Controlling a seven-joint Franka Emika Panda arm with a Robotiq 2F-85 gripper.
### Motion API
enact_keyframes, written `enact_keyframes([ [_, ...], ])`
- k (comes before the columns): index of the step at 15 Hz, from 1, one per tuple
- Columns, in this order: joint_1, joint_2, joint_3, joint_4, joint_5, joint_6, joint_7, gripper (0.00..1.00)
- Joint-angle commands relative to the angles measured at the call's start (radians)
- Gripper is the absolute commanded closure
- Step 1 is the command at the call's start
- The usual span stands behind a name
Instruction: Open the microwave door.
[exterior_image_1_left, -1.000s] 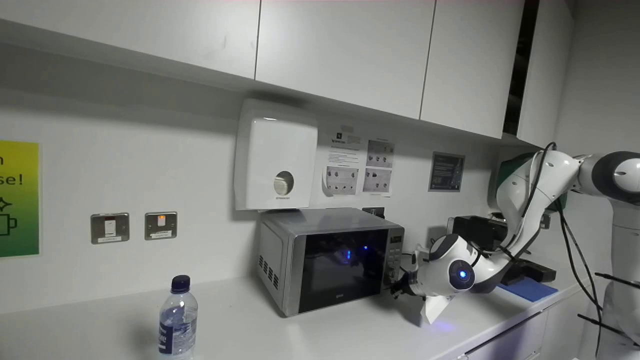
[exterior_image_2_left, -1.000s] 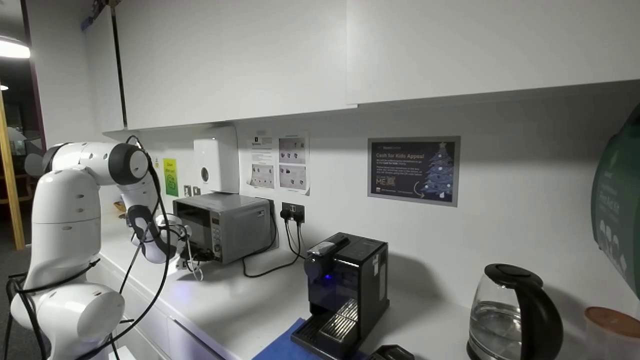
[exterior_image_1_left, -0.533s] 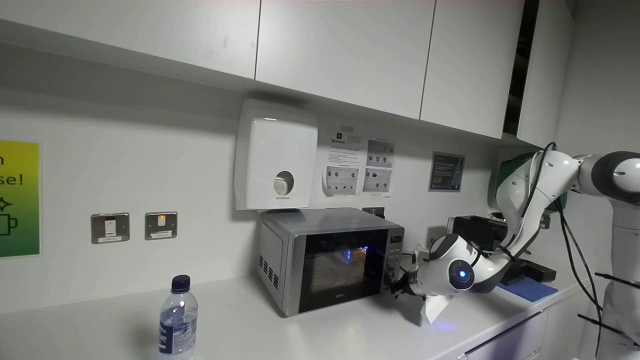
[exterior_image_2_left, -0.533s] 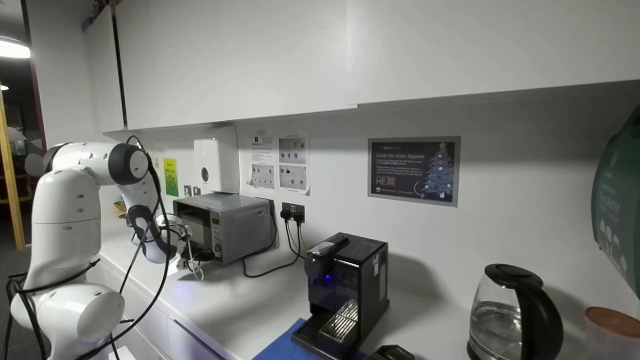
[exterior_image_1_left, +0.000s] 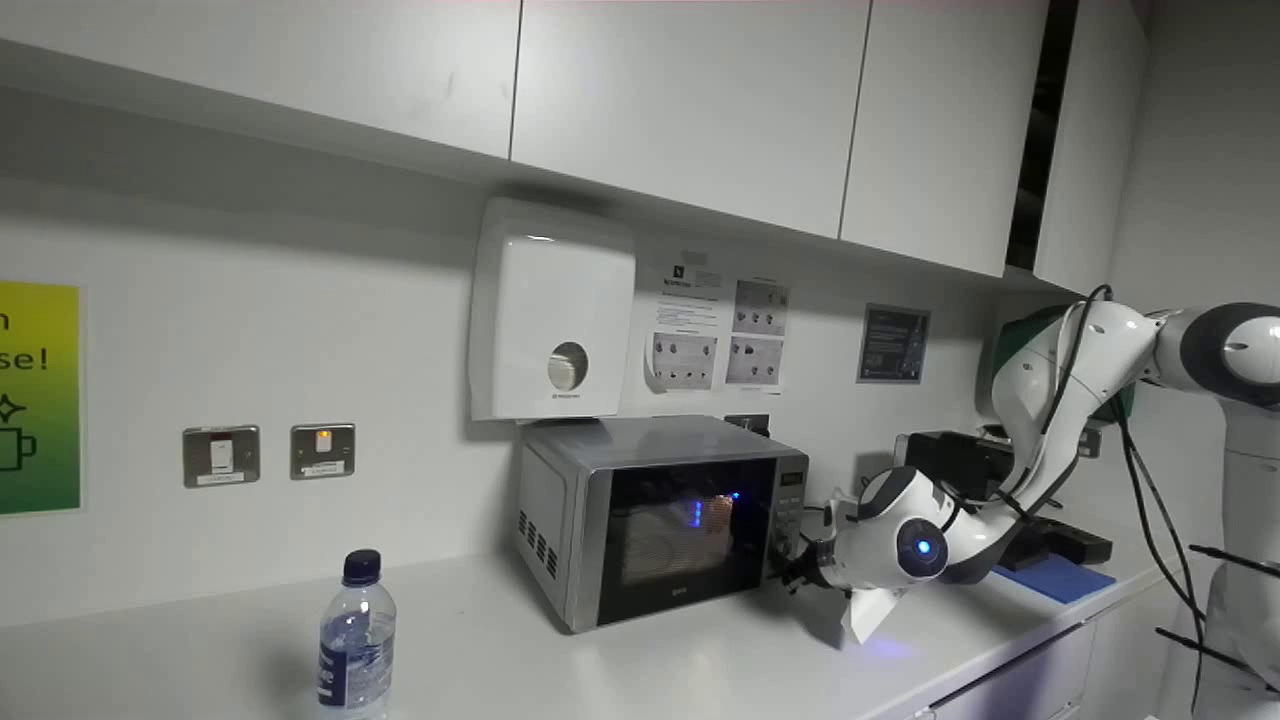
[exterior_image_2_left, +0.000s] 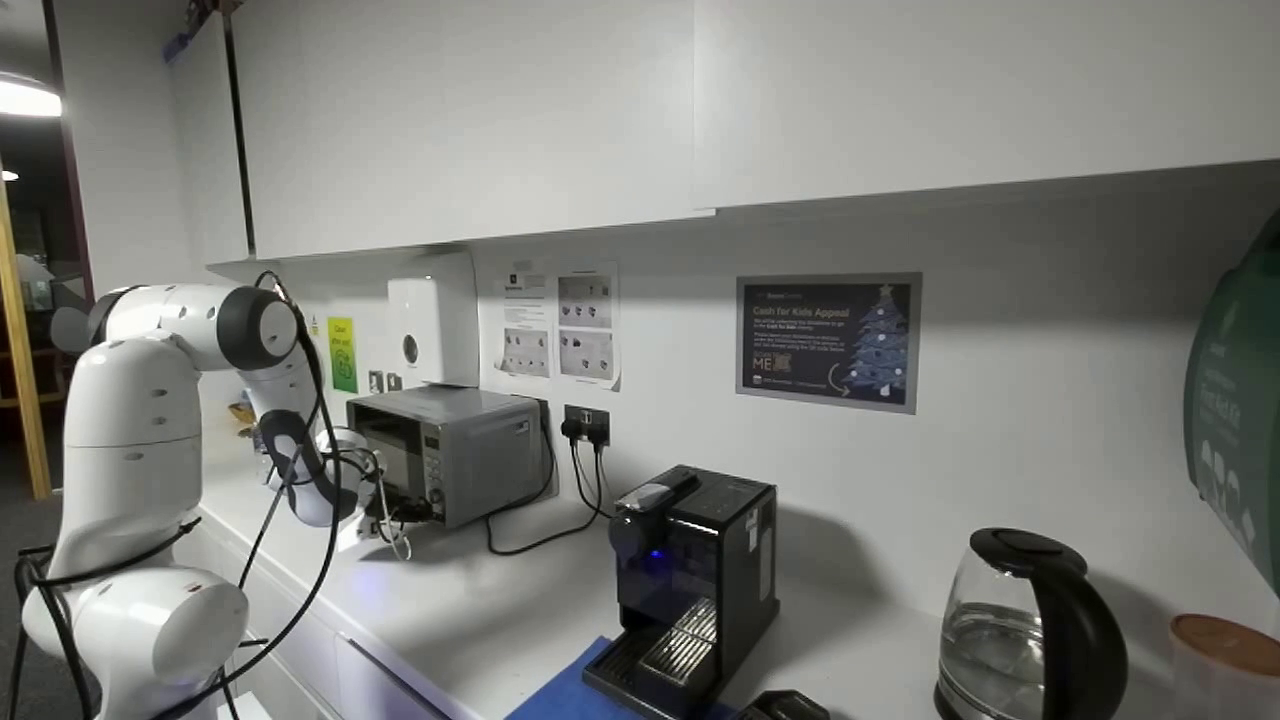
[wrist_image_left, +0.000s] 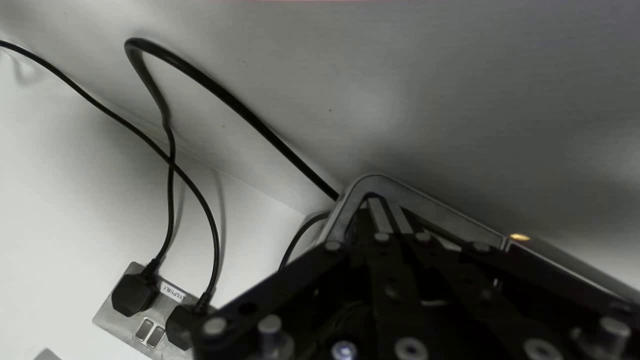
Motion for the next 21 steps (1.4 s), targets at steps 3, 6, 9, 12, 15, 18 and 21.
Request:
enact_keyframes([
  [3, -0.050, 0.041, -0.036, 0.108, -0.115, -0.021, 0.009, 1.00],
  [6, -0.050, 0.051, -0.035, 0.113, -0.116, -0.017, 0.018, 1.00],
  [9, -0.047, 0.037, -0.031, 0.103, -0.102, -0.013, -0.006, 1.00],
  [12, -0.043, 0.005, -0.026, 0.088, -0.077, -0.008, -0.035, 1.00],
  [15, -0.039, -0.026, -0.020, 0.070, -0.049, -0.003, -0.056, 1.00],
  [18, -0.035, -0.042, -0.014, 0.058, -0.022, 0.003, -0.076, 1.00],
  [21, -0.031, -0.053, -0.008, 0.053, 0.007, 0.019, -0.103, 1.00],
])
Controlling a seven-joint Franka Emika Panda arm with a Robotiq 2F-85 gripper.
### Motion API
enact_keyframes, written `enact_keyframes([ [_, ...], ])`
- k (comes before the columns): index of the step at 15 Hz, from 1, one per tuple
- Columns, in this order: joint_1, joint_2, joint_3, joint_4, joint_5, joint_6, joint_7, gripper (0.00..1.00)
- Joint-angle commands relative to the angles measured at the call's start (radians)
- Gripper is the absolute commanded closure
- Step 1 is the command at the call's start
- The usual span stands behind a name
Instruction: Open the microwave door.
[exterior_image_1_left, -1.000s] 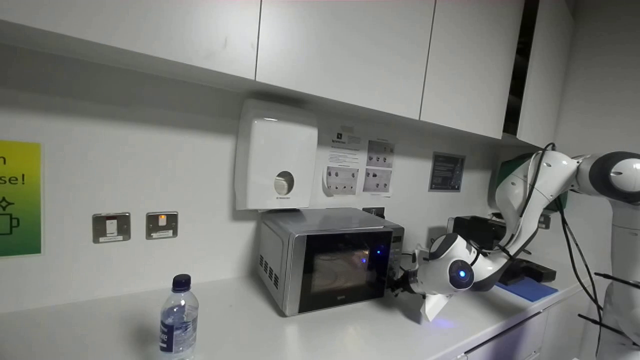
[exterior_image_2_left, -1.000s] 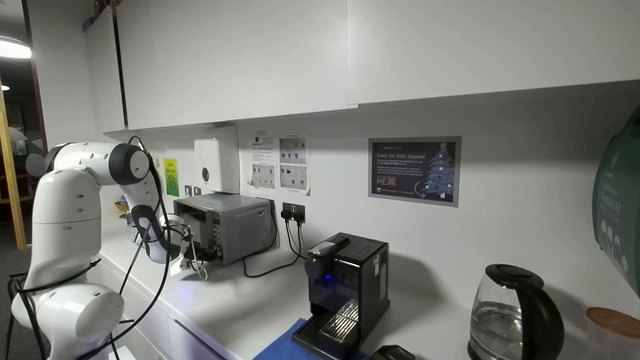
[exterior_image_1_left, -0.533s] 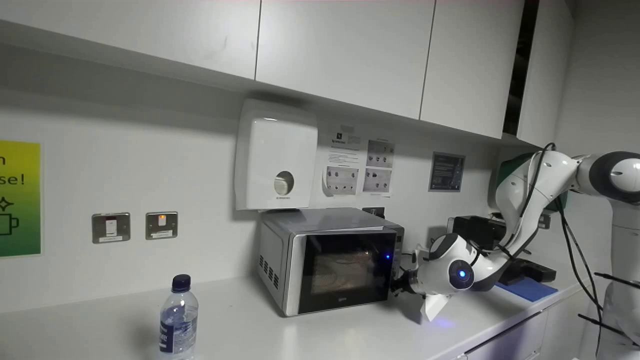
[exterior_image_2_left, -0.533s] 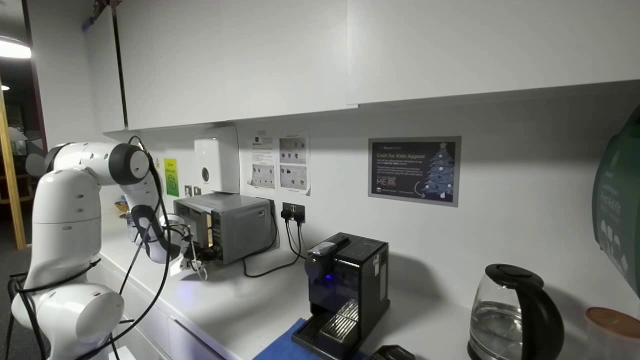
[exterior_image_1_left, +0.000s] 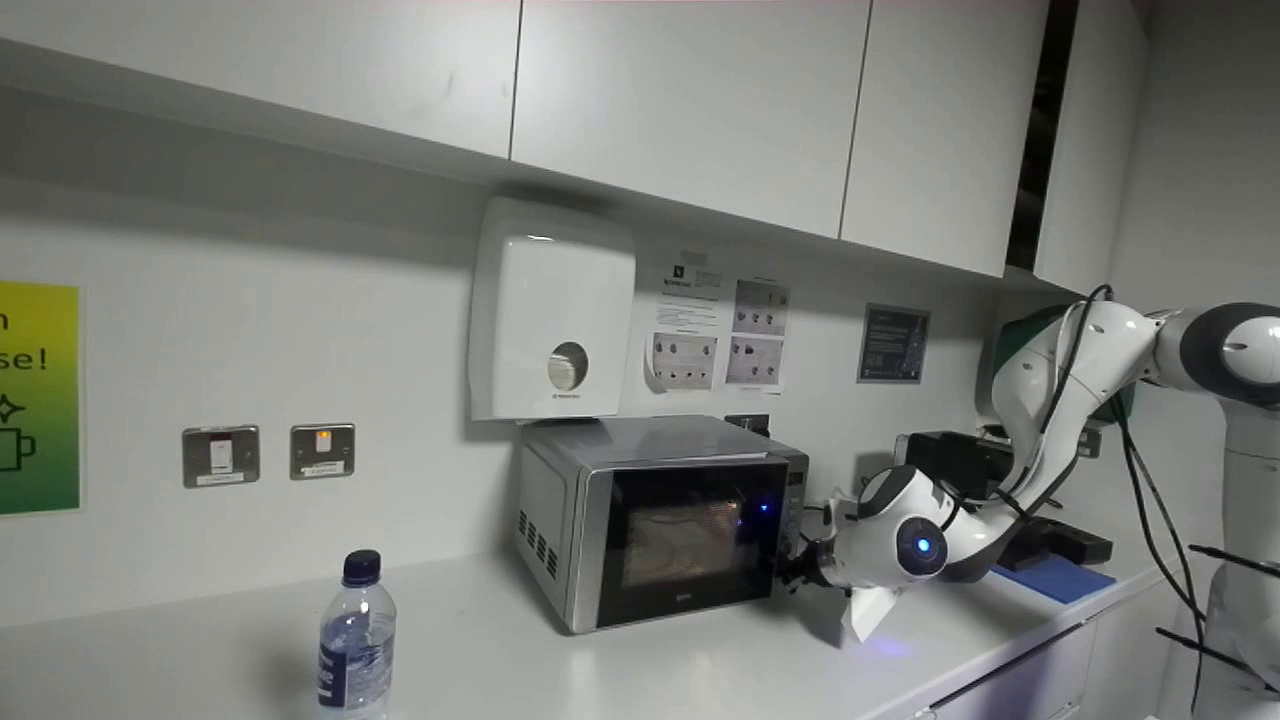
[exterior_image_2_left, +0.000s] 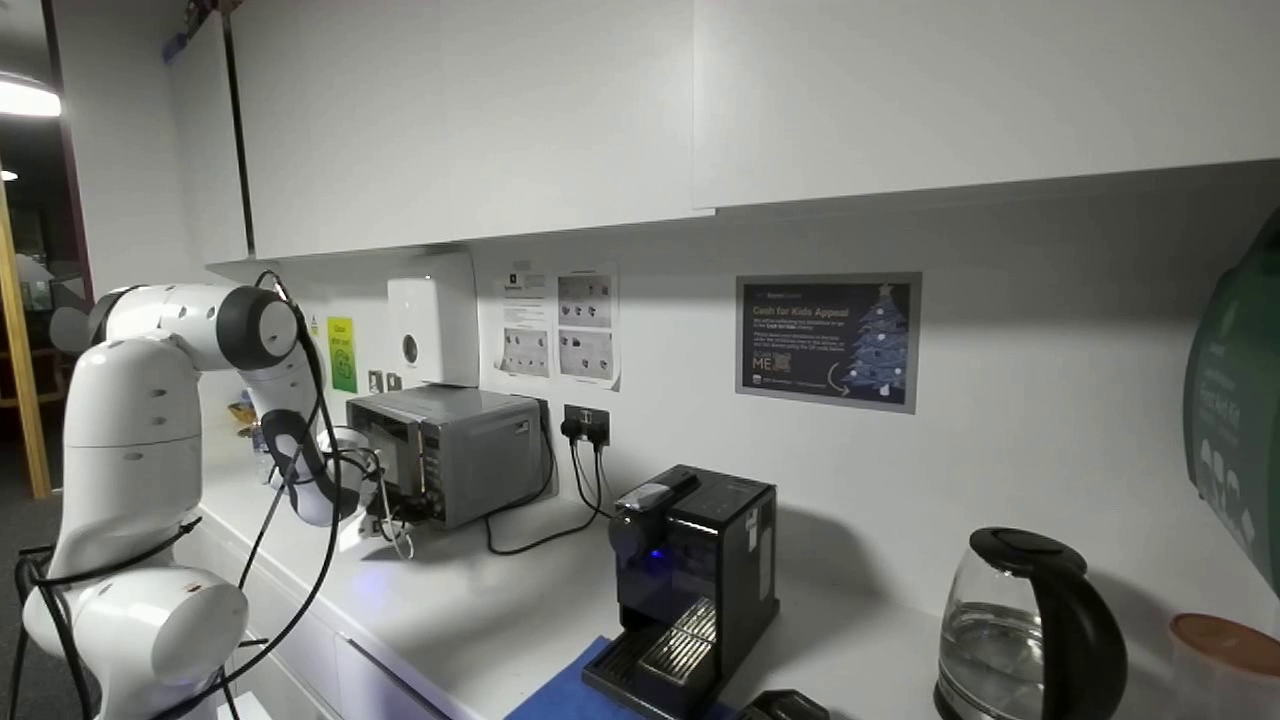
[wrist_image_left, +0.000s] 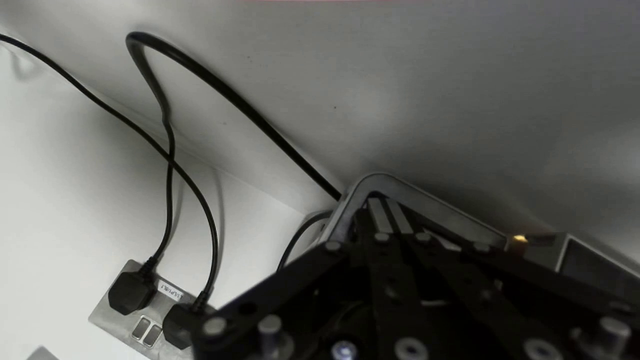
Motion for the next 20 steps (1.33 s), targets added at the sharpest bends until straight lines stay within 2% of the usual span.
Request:
enact_keyframes([
  [1, -0.025, -0.058, -0.007, 0.047, 0.021, 0.019, -0.098, 1.00],
  [13, -0.019, -0.113, -0.003, 0.022, 0.265, 0.106, -0.356, 1.00],
  [20, -0.002, -0.169, 0.007, 0.004, 0.458, 0.174, -0.572, 1.00],
])
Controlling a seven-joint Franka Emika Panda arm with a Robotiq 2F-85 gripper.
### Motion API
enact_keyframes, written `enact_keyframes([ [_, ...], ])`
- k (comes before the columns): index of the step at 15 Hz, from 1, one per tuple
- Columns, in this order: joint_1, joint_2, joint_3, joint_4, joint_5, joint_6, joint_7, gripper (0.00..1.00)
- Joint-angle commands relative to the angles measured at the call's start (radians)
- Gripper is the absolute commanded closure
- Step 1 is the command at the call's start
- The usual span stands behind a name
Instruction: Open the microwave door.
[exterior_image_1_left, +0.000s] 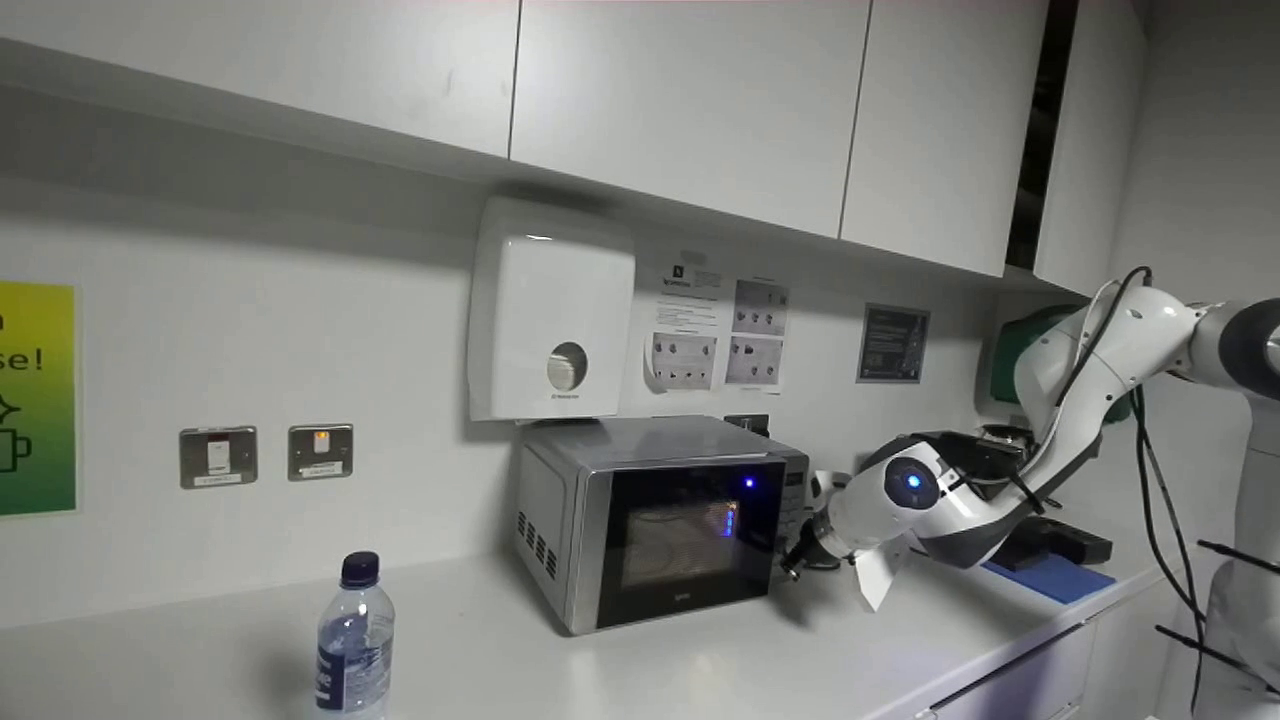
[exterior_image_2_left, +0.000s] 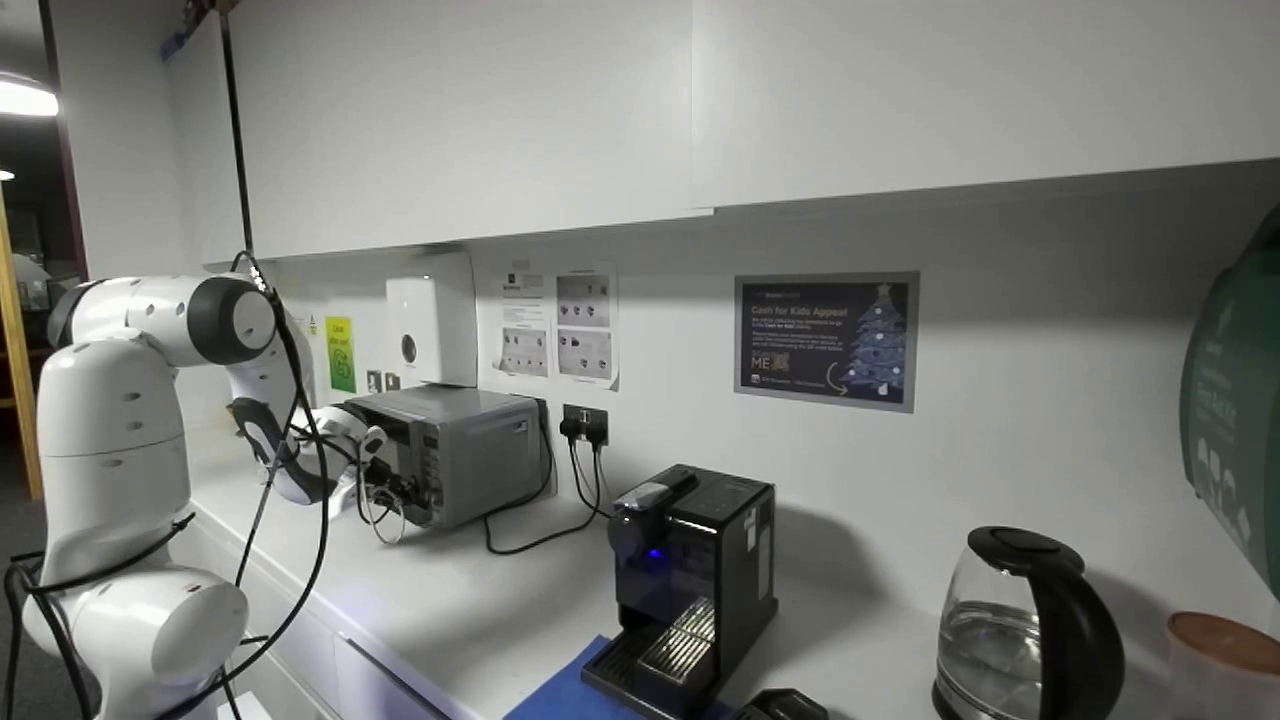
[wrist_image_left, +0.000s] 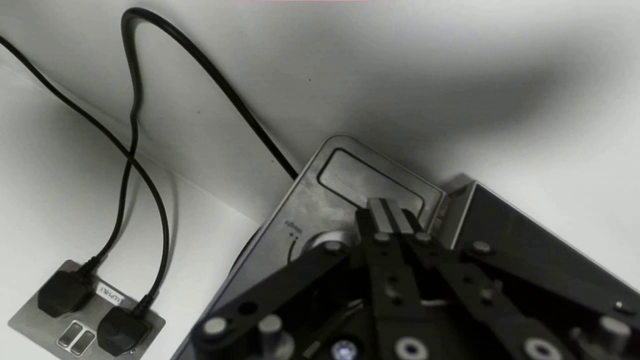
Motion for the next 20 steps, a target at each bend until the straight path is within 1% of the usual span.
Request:
enact_keyframes([
  [1, -0.001, -0.083, 0.003, -0.016, 0.103, 0.044, -0.144, 1.00],
  [5, 0.010, -0.121, 0.006, -0.026, 0.260, 0.077, -0.290, 1.00],
  [10, 0.024, -0.155, 0.022, -0.034, 0.553, 0.096, -0.505, 1.00],
  [13, 0.039, -0.179, 0.037, -0.029, 0.741, 0.054, -0.644, 1.00],
  [15, 0.045, -0.209, 0.054, -0.022, 0.837, 0.007, -0.729, 1.00],
  [17, 0.041, -0.245, 0.075, -0.016, 0.892, -0.038, -0.789, 1.00],
  [20, 0.035, -0.292, 0.103, 0.003, 0.959, -0.144, -0.847, 1.00],
])
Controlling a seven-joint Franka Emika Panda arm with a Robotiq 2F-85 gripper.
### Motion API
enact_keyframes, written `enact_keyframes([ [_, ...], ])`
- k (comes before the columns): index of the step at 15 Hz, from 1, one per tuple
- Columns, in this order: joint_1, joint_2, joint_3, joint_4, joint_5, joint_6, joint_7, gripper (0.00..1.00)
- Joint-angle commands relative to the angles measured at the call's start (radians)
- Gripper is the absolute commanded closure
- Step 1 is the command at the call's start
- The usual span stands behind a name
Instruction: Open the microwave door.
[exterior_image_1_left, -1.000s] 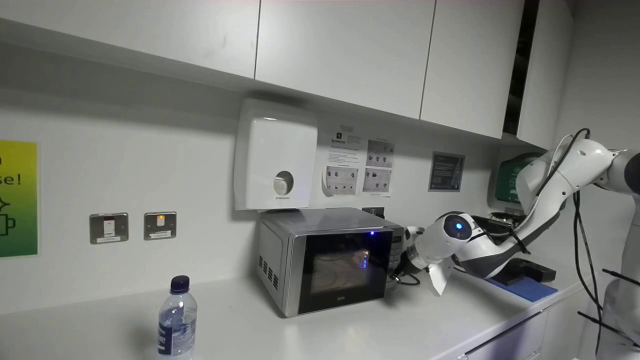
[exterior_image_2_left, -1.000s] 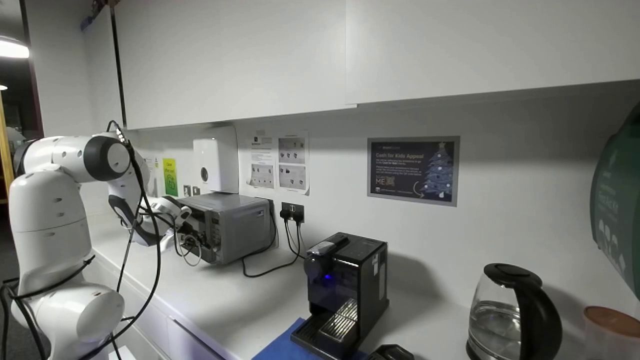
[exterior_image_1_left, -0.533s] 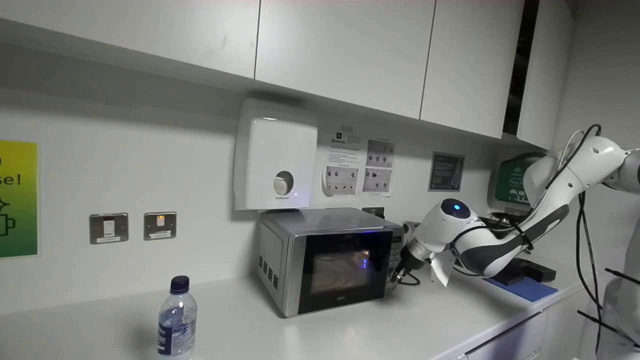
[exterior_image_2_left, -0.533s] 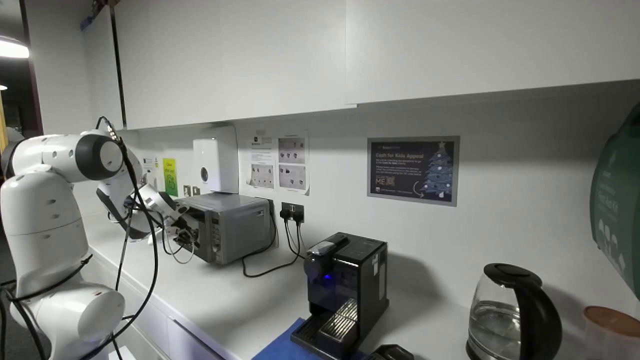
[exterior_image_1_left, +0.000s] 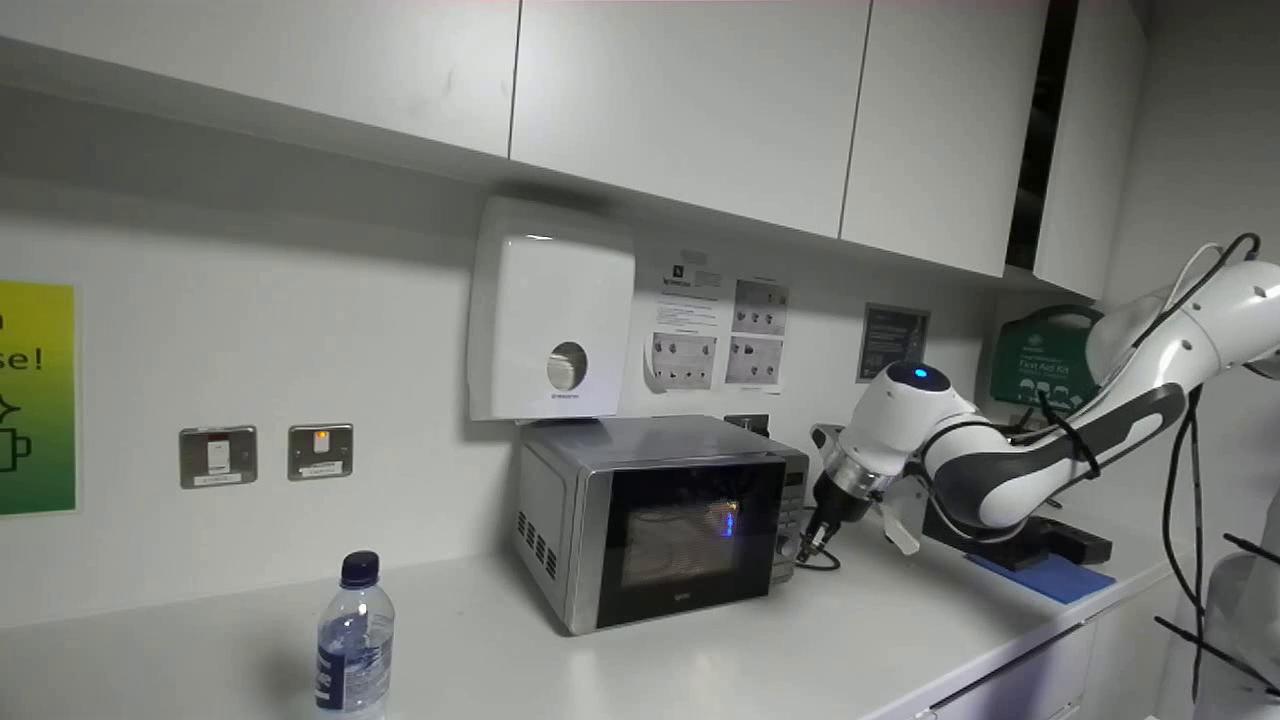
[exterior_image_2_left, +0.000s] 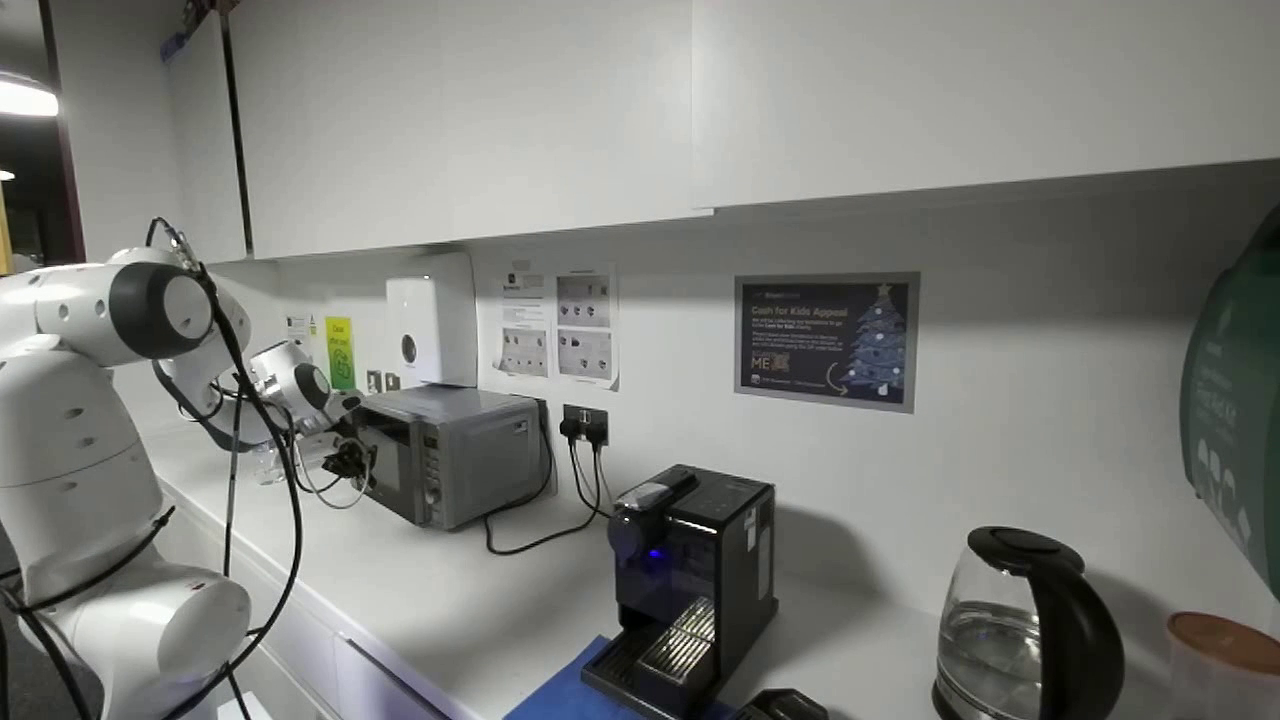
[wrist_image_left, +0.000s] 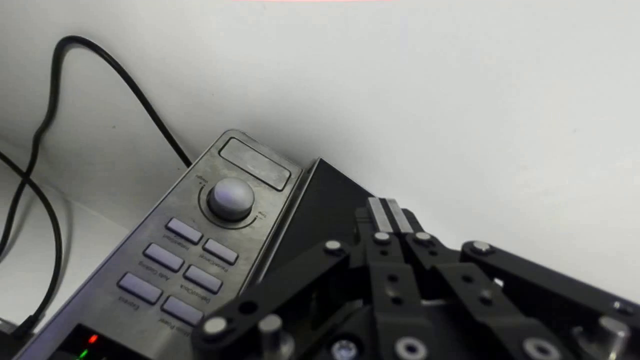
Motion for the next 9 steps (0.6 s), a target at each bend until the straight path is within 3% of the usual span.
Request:
enact_keyframes([
  [1, -0.004, -0.091, 0.029, 0.010, 0.087, -0.142, -0.087, 1.00],
  [9, -0.015, -0.150, 0.071, 0.106, 0.102, -0.457, -0.079, 1.00],
])
